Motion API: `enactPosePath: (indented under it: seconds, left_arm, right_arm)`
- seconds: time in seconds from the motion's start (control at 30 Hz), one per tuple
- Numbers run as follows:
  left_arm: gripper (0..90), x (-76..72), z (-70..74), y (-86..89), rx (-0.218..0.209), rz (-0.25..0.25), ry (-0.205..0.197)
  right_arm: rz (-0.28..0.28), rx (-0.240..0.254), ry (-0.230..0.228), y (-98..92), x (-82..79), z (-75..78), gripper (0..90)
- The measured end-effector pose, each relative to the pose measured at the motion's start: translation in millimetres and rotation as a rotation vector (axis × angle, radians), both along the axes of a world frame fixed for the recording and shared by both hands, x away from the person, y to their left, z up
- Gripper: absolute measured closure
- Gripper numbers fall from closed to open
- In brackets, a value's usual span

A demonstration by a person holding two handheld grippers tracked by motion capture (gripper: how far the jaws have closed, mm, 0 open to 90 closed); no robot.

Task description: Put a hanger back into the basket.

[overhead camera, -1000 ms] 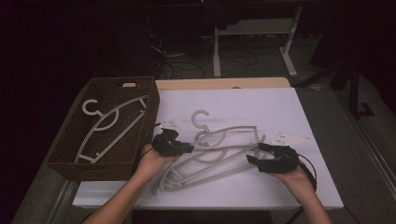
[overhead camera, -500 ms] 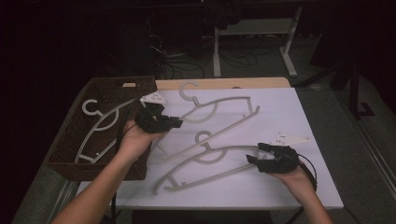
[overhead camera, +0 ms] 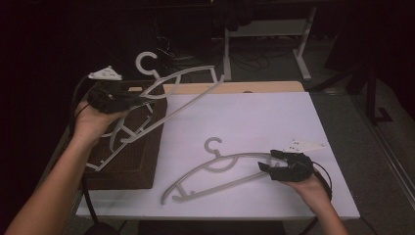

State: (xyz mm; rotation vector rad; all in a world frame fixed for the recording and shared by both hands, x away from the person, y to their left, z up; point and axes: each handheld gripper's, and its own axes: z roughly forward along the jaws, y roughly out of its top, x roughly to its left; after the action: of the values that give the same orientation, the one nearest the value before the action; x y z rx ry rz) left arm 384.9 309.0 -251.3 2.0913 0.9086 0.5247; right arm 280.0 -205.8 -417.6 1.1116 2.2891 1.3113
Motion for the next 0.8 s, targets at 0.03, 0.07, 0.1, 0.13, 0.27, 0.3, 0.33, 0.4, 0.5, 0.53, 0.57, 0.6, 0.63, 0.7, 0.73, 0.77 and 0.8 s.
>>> enactPosePath:
  seconds: [0.03, 0.07, 0.1, 0.13, 0.27, 0.3, 0.33, 0.4, 0.5, 0.53, 0.57, 0.6, 0.63, 0.7, 0.73, 0.77, 0.8]
  left_arm:
    - [82.5, 0.3, -0.4, 8.9, 0.005, 0.019, -0.003]
    - [82.5, 0.4, -1.2, 17.7, 0.007, 0.036, -0.008]
    - [82.5, 0.5, -2.4, 26.5, 0.006, 0.052, -0.008]
    - [82.5, 0.6, -4.1, 35.1, 0.004, 0.068, -0.008]
    - [82.5, 1.3, -13.3, 66.4, 0.023, 0.141, -0.008]
    - [82.5, 1.8, -15.8, 73.4, 0.033, 0.155, -0.008]
    - [82.6, 2.3, -18.3, 79.9, 0.038, 0.173, -0.004]
    - [82.6, 3.2, -23.5, 91.1, 0.054, 0.205, -0.001]
    - [82.6, 3.8, -30.5, 104.5, 0.082, 0.245, 0.002]
    - [82.7, 3.9, -32.9, 108.4, 0.082, 0.259, 0.003]
    - [82.6, 3.8, -35.1, 112.3, 0.084, 0.268, 0.005]
    - [82.7, 3.7, -37.3, 115.7, 0.084, 0.277, 0.008]
    - [82.6, 3.7, -39.6, 118.7, 0.082, 0.284, 0.012]
    - [82.7, 3.4, -44.2, 123.3, 0.086, 0.298, 0.018]
    - [82.7, 3.4, -46.9, 124.9, 0.087, 0.302, 0.025]
    - [82.7, 3.5, -50.0, 125.9, 0.087, 0.302, 0.032]
    - [82.7, 3.6, -54.3, 126.2, 0.092, 0.304, 0.043]
  right_arm:
    - [-0.001, -0.001, 0.001, 0.2, 0.0, -0.1, 31.3]
    - [0.000, -0.002, 0.001, 0.3, 0.1, -0.2, 31.3]
    - [-0.001, -0.002, 0.002, 0.4, 0.2, -0.3, 31.3]
    - [0.000, -0.003, 0.004, 0.4, 0.2, -0.4, 31.4]
    - [-0.003, -0.004, 0.006, 0.5, 1.0, -0.9, 31.4]
    - [-0.002, -0.005, 0.007, 0.7, 1.3, -1.0, 31.4]
    - [-0.002, -0.005, 0.008, 0.9, 1.4, -1.1, 31.4]
    - [-0.001, -0.006, 0.007, 1.4, 1.8, -1.4, 31.4]
    - [-0.001, -0.006, 0.008, 1.8, 2.1, -1.4, 31.3]
    - [-0.001, -0.005, 0.007, 1.7, 2.2, -1.5, 31.4]
    - [-0.002, -0.006, 0.009, 1.6, 2.3, -1.5, 31.4]
    - [-0.003, -0.006, 0.010, 1.3, 2.5, -1.6, 31.4]
    - [-0.004, -0.006, 0.010, 1.1, 2.5, -1.6, 31.3]
    - [-0.004, -0.005, 0.010, 0.8, 2.5, -1.5, 31.4]
    - [-0.004, -0.005, 0.010, 0.7, 2.5, -1.5, 31.3]
    - [-0.005, -0.005, 0.011, 0.8, 2.4, -1.5, 31.3]
    - [-0.005, -0.006, 0.011, 0.9, 2.4, -1.6, 31.3]
